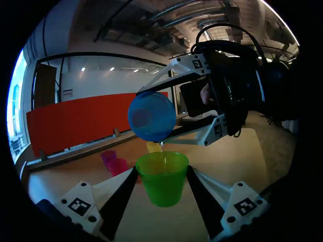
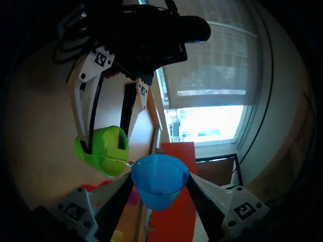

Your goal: Pour water

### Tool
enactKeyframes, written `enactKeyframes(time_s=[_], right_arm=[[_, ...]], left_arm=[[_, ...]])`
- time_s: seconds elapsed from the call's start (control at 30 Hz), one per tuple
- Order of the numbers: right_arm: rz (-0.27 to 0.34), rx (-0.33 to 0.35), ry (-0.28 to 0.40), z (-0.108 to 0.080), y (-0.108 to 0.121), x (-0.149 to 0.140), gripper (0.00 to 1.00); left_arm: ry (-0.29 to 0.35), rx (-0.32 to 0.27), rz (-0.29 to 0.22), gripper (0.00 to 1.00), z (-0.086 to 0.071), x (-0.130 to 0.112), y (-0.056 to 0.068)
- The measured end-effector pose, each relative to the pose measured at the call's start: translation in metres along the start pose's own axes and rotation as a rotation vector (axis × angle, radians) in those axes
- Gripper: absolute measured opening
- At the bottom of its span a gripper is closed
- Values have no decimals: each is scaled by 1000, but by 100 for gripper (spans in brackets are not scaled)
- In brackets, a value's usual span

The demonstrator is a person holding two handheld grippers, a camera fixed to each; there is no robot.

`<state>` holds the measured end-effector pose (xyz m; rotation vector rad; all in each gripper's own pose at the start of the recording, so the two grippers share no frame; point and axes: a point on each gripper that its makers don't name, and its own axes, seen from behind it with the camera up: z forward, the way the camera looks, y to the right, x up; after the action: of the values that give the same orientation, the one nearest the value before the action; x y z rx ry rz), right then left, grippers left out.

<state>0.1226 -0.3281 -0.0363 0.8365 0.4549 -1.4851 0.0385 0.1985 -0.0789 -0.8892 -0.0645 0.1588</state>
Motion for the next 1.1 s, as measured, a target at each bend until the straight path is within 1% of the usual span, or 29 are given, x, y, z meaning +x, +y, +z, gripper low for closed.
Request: enactKeyframes(time_s=[0.6,1.1], right_arm=[[-57,-13,-11,-6,-1,9,91],[-108,-15,-16,-5,-3,9,92]], left_arm=[[-2,3,-4,87,0,-2,-2],[3,2,-4,87,0,1,-2]])
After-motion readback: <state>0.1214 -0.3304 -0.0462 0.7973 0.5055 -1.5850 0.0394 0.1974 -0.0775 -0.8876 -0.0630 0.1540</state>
